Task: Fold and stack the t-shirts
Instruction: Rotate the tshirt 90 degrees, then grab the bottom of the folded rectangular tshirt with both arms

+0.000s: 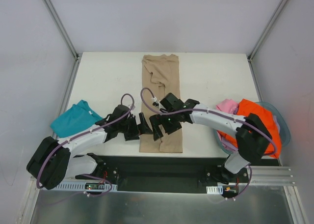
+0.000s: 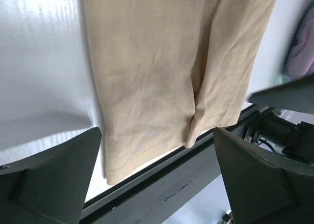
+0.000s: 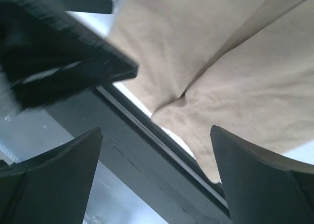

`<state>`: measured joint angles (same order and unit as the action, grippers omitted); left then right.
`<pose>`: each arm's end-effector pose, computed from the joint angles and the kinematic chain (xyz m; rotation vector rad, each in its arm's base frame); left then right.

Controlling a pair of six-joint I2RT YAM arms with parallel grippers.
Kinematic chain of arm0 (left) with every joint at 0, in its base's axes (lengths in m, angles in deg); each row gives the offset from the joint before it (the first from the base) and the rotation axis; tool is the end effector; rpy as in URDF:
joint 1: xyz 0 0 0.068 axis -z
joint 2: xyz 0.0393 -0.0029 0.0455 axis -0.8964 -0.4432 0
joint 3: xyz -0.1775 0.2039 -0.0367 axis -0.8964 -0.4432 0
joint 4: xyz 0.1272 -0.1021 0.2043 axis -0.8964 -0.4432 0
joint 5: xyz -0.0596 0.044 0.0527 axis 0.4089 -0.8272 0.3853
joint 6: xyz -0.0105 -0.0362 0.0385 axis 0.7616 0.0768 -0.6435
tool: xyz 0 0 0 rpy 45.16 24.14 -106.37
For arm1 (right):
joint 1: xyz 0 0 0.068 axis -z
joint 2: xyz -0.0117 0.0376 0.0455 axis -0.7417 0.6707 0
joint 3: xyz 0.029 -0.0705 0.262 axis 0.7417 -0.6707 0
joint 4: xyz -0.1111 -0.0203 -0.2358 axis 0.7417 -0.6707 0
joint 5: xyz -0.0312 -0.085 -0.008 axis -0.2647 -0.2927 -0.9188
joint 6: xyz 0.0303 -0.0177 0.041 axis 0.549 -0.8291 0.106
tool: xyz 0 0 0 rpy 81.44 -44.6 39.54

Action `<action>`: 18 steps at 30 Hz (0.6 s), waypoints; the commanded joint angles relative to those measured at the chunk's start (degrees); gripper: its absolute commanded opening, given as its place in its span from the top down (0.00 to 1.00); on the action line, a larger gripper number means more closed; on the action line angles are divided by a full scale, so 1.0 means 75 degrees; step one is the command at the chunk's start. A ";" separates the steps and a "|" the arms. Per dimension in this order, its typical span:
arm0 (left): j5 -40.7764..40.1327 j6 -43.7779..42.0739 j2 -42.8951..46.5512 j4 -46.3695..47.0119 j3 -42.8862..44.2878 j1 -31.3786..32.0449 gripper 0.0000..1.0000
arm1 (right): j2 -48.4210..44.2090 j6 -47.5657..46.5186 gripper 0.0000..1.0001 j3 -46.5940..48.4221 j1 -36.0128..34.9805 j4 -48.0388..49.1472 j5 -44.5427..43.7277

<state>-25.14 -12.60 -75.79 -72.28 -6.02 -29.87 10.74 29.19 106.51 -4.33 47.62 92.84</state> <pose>0.1791 -0.1350 0.1697 -0.1475 2.5214 -1.0995 0.1960 0.2711 0.2184 -1.1733 2.4809 0.7498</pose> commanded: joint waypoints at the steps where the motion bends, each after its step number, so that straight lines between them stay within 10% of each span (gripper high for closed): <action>1: -0.0338 -0.0022 0.0506 -0.0543 -0.0170 0.0072 0.01 | -0.1521 -0.0269 0.03 -0.0215 -0.0047 -0.0275 -0.0601; 8: -0.0198 0.0189 0.0449 -0.0579 -0.0346 0.0306 0.01 | -0.3456 0.0327 0.03 -0.1387 -0.0024 -0.0521 -0.3368; 18: -0.0560 0.0704 0.0355 -0.0719 -0.0850 0.0740 0.29 | -0.3083 0.1640 0.04 -0.2947 0.0082 0.0123 -0.2022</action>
<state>-26.52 -8.78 -72.73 -74.25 -9.94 -25.48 -13.72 36.21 86.34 -3.72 45.69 73.91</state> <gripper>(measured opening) 0.764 0.978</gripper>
